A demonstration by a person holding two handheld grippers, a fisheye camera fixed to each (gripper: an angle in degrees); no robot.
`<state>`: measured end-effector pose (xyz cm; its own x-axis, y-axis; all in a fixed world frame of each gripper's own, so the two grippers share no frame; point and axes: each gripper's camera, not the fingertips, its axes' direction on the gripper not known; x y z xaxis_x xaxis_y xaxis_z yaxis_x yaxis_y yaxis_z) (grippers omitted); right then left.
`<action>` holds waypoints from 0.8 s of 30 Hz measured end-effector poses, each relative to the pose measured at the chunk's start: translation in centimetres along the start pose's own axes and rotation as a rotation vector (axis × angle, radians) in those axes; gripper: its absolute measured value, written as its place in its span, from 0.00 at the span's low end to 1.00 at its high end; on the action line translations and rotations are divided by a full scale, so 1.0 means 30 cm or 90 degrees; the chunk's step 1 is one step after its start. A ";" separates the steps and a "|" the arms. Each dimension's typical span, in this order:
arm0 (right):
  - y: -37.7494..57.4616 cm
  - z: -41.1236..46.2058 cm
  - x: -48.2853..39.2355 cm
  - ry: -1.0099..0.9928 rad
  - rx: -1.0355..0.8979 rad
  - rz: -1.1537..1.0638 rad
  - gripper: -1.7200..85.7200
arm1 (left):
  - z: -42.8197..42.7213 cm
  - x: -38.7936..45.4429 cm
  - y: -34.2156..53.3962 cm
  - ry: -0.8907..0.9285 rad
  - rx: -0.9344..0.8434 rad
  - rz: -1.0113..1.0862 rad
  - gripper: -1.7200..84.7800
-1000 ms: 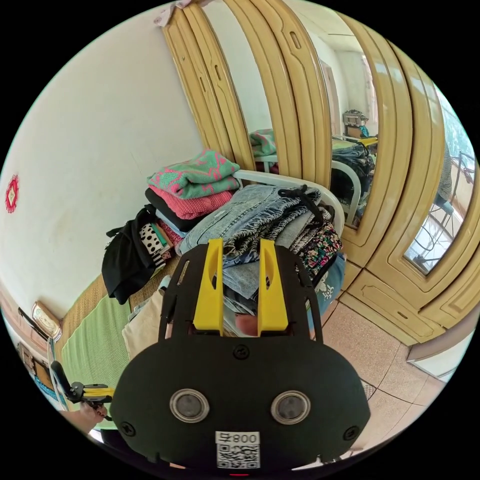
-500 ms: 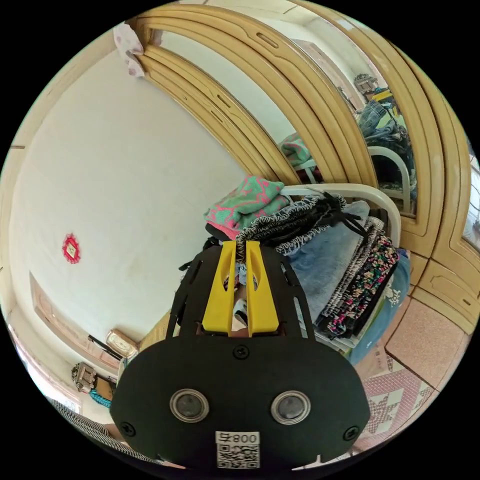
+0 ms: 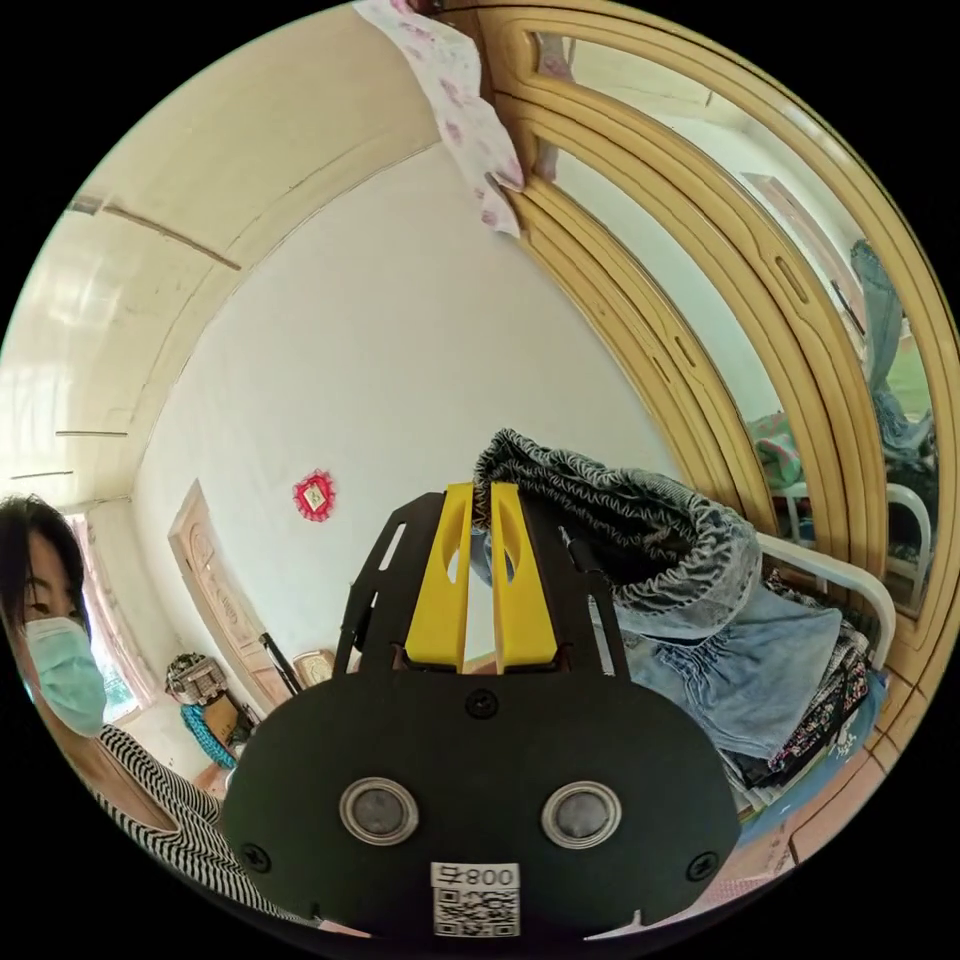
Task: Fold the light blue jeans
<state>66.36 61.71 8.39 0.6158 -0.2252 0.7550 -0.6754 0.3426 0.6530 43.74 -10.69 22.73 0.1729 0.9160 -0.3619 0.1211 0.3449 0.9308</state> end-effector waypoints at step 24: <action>0.691 0.563 -0.398 -0.164 -0.505 -0.158 0.03 | -0.284 0.134 -0.646 -0.115 0.090 -0.318 0.02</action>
<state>38.15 56.09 13.92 0.5317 -0.5442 0.6490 0.0076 0.7693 0.6388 33.77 -11.95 3.68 0.2242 0.5938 -0.7728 0.3597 0.6866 0.6319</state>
